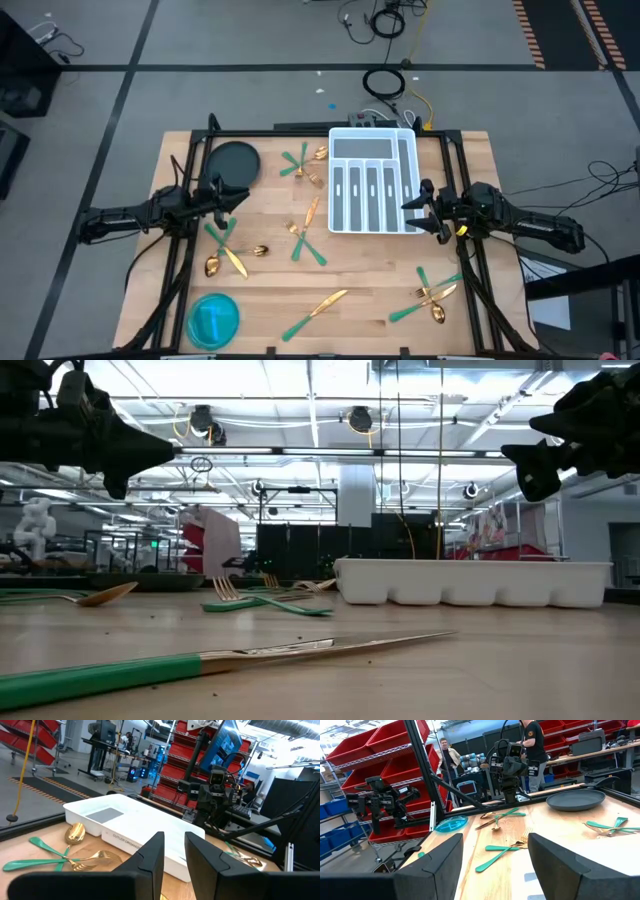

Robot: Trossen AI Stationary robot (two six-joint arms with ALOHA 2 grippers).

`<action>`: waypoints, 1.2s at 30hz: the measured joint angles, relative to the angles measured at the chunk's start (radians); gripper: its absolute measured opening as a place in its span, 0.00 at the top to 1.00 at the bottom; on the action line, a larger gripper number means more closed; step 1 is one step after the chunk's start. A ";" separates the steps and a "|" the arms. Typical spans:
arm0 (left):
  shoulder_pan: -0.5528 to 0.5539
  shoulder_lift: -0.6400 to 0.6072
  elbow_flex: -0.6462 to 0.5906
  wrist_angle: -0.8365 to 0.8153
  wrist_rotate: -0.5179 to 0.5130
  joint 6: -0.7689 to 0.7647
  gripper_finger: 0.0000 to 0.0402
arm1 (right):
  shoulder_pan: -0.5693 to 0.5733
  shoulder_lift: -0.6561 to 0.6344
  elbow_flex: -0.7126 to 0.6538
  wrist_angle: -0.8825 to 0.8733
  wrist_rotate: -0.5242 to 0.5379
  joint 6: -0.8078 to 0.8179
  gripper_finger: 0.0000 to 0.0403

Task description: Sort silverware

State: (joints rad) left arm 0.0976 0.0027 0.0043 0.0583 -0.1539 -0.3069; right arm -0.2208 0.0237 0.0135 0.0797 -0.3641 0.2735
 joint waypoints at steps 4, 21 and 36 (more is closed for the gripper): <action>0.000 0.000 0.000 0.000 0.000 0.000 0.79 | 0.000 0.000 0.000 0.023 -0.009 -0.030 0.46; 0.000 0.000 0.000 0.000 -0.037 0.193 0.79 | 0.000 0.003 0.000 0.017 0.093 0.263 0.46; 0.001 0.002 0.000 0.029 -0.147 0.526 0.79 | 0.000 0.003 0.000 0.181 0.527 0.441 0.46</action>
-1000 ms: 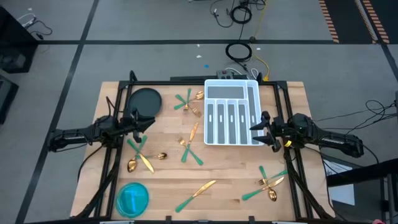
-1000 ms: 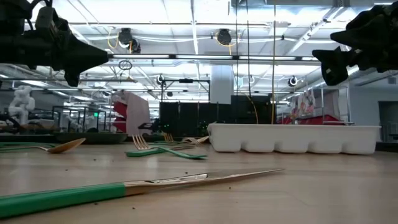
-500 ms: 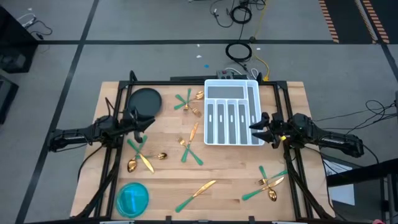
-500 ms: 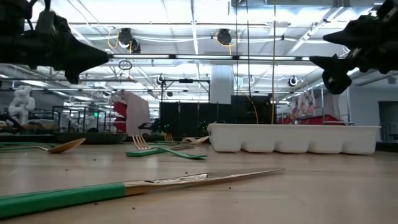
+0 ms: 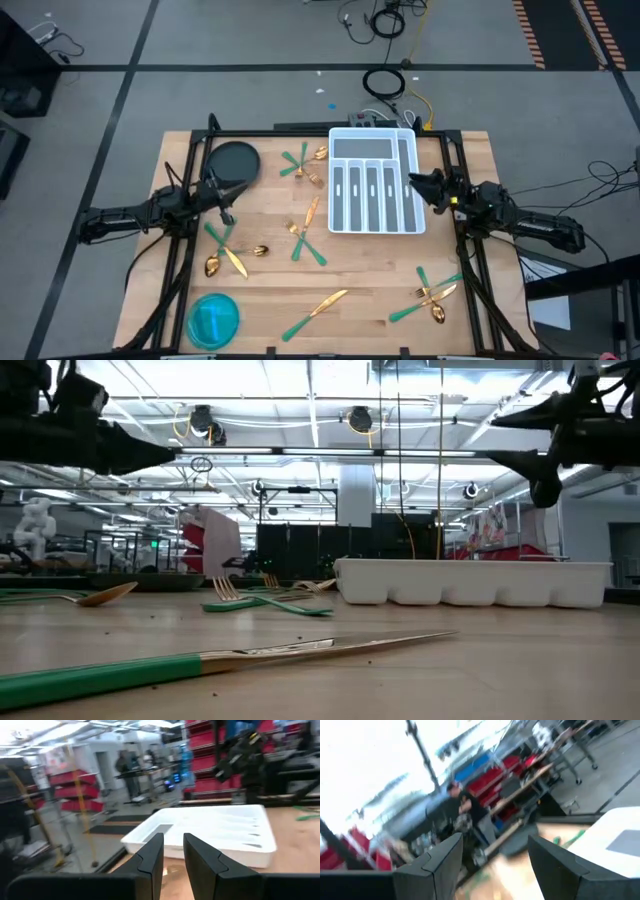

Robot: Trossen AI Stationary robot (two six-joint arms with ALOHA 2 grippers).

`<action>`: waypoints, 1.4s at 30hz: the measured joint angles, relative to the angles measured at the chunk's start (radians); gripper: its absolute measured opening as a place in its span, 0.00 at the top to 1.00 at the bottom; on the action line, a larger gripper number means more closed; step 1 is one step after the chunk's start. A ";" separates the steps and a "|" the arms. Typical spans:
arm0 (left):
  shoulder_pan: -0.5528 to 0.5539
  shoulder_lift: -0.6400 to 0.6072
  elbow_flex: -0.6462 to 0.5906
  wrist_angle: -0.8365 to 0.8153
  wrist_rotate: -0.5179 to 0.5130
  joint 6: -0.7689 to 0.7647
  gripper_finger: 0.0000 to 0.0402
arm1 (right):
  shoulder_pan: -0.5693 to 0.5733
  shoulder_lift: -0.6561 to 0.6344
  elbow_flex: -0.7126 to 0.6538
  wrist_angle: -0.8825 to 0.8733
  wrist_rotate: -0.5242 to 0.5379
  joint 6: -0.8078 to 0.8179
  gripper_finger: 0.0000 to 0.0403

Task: Sort silverware
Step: Put the green fork into the silverware tray

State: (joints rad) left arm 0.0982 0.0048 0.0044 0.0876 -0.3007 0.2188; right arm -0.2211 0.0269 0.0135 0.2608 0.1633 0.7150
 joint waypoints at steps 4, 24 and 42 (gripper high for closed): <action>0.000 0.000 0.000 0.165 0.069 -0.121 0.79 | 0.000 0.000 0.000 0.097 0.055 0.031 0.46; 0.000 0.008 0.126 0.845 -0.137 -0.589 0.79 | 0.000 0.138 0.646 -0.042 -0.015 -0.438 0.46; 0.000 0.245 0.445 0.637 -0.078 -0.361 0.79 | 0.000 1.036 1.446 -0.871 0.023 -0.824 0.45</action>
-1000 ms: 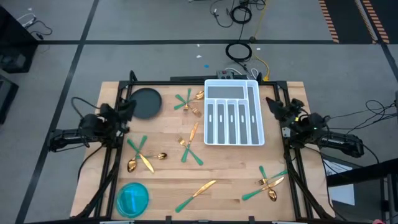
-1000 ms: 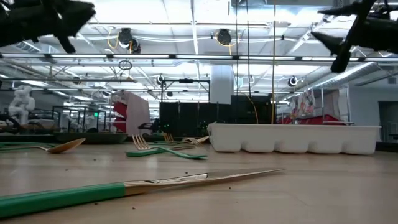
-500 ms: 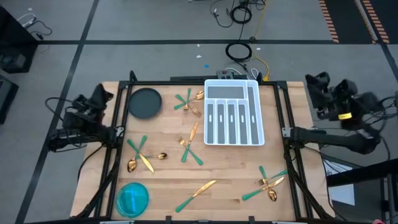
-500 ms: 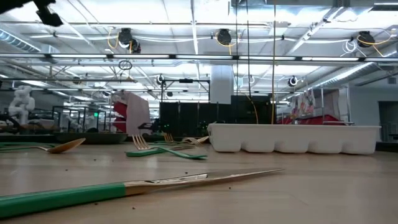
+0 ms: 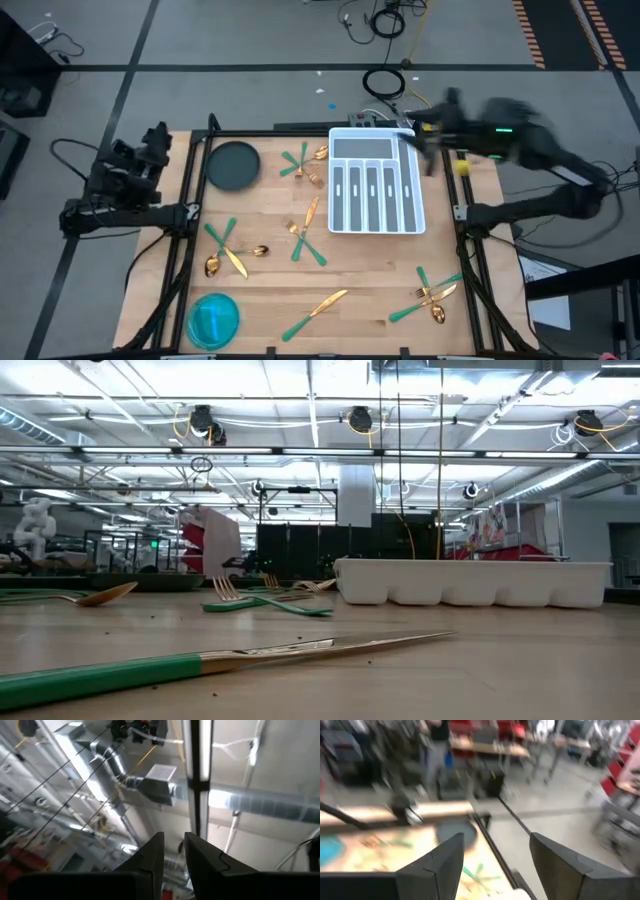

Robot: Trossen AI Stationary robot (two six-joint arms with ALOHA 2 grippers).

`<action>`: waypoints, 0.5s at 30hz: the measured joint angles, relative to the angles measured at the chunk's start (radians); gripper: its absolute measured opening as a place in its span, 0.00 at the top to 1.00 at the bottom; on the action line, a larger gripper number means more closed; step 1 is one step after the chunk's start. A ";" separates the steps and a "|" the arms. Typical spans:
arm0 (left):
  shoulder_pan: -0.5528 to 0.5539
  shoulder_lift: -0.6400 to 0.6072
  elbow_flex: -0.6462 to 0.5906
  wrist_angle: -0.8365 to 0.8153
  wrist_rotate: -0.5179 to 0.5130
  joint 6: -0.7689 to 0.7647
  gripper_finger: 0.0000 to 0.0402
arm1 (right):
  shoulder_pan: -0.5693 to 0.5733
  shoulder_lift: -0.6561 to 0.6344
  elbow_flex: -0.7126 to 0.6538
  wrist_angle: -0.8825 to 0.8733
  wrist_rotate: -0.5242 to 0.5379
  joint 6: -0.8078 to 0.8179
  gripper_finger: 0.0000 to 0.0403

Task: Sort silverware
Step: Put the green fork into the silverware tray

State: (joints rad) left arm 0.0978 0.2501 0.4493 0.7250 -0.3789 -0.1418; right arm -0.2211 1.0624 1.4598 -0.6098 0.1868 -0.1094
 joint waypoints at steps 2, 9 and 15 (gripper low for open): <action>0.000 0.019 0.045 -0.143 -0.040 -0.005 0.79 | -0.003 0.093 0.007 0.000 0.037 0.005 0.45; 0.000 0.094 0.171 -0.726 -0.106 -0.020 0.79 | -0.007 0.353 0.008 -0.084 0.042 0.049 0.44; 0.000 0.155 0.241 -0.851 0.001 0.130 0.79 | 0.009 0.549 0.008 0.034 0.043 0.008 0.31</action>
State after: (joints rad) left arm 0.0978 0.4048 0.6898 -0.1255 -0.3782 -0.0114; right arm -0.2123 1.6114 1.4681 -0.5754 0.2298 -0.1015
